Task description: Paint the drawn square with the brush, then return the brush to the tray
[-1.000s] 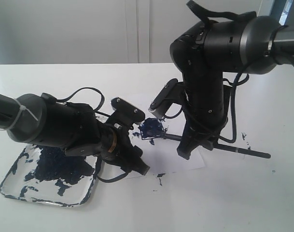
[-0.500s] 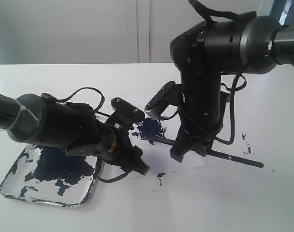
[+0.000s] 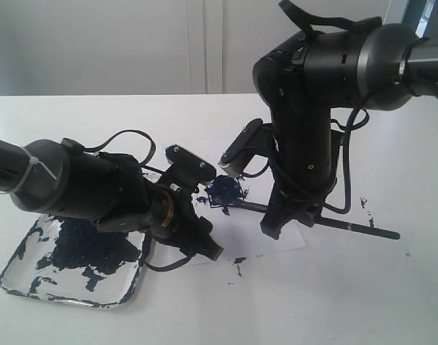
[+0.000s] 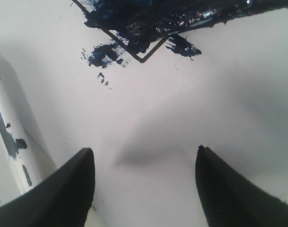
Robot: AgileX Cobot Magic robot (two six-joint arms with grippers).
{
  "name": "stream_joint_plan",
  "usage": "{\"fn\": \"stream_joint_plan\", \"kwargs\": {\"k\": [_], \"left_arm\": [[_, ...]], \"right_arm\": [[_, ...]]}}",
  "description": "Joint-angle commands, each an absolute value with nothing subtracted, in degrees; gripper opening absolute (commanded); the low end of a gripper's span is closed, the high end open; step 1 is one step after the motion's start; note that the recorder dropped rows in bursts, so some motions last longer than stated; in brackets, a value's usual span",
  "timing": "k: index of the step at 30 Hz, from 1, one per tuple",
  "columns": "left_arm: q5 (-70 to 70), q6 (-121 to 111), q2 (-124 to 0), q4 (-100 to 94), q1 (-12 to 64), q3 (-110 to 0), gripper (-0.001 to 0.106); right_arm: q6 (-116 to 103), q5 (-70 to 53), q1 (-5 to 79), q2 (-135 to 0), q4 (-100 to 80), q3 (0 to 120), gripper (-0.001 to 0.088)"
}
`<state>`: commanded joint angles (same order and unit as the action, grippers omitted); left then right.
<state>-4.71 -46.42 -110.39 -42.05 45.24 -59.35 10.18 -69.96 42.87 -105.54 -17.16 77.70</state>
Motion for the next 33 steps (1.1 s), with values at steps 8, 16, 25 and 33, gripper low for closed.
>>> {"fn": "stream_joint_plan", "kwargs": {"k": [8, 16, 25, 33], "left_arm": [[-4.71, -46.42, -110.39, -42.05, 45.24, -59.35, 0.066], [-4.6, -46.42, -110.39, -42.05, 45.24, -59.35, 0.066], [-4.6, -46.42, -110.39, -42.05, 45.24, -59.35, 0.066], [-4.6, -46.42, -110.39, -42.05, 45.24, -59.35, 0.066]], "right_arm": [[9.95, -69.96, 42.87, -105.54, -18.18, 75.94, 0.0], [10.54, -69.96, 42.87, -105.54, -14.57, 75.55, 0.0], [11.78, -69.96, 42.87, -105.54, -11.31, 75.55, 0.0], [11.32, -69.96, 42.87, -105.54, -15.6, 75.43, 0.0]]}}
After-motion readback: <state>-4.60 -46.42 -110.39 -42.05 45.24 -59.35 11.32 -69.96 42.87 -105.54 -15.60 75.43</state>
